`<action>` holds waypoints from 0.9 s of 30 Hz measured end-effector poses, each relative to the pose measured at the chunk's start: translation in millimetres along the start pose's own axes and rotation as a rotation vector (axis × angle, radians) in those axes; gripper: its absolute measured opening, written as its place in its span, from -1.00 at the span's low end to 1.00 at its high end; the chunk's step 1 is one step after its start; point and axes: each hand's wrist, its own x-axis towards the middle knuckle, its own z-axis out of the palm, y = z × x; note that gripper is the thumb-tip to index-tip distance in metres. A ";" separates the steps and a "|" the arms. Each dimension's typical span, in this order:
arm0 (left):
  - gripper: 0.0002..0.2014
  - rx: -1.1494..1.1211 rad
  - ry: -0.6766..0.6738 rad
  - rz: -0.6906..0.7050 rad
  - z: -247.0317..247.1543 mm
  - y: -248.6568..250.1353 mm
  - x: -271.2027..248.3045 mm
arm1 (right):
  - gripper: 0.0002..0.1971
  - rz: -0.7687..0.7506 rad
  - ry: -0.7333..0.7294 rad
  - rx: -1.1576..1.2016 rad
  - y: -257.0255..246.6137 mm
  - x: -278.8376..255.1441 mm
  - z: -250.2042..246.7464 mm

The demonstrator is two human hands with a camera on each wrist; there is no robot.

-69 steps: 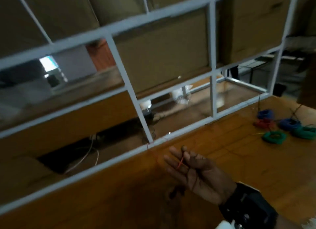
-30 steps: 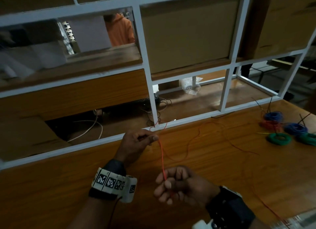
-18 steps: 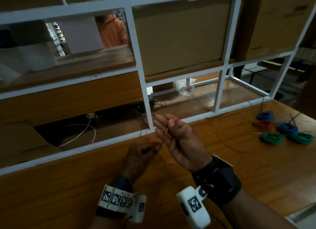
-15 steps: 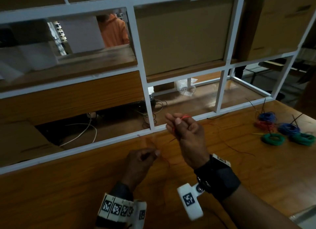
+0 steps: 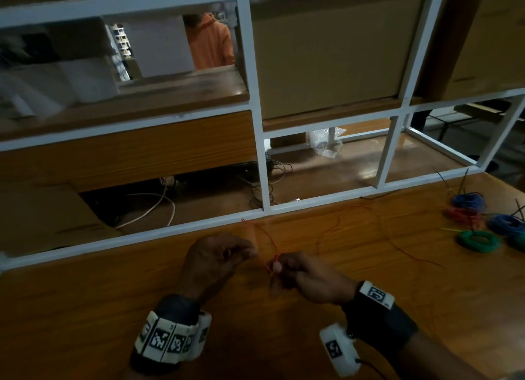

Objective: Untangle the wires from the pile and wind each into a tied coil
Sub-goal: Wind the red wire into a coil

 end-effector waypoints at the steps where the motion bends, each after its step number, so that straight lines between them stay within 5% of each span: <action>1: -0.83 -0.031 -0.011 0.038 -3.2 1.2 1.8 | -0.64 0.007 -0.038 0.083 -5.0 -2.9 0.9; 5: -0.76 -0.165 -0.017 0.136 -10.7 3.4 16.3 | -0.68 0.033 -0.264 0.344 -14.7 -8.4 4.2; 10: -0.84 -0.451 0.022 -0.077 -0.4 8.9 29.1 | -0.75 -0.049 -0.582 0.741 -25.7 -13.0 9.4; 14: -0.74 -0.585 0.026 -0.058 25.9 10.3 28.4 | -0.84 -0.224 -0.656 1.101 -48.2 -7.1 0.1; 18: -0.66 -0.747 0.019 -0.116 42.6 11.8 21.4 | -0.85 -0.327 -0.509 1.431 -59.3 4.3 -22.0; 22: -0.73 -0.839 -0.199 -0.223 57.2 6.1 5.9 | -0.74 -0.326 -0.157 1.678 -60.0 15.7 -43.2; 27: -0.69 -0.575 -0.366 -0.339 66.3 5.4 -19.8 | -0.65 -0.359 0.369 1.533 -53.9 25.5 -49.7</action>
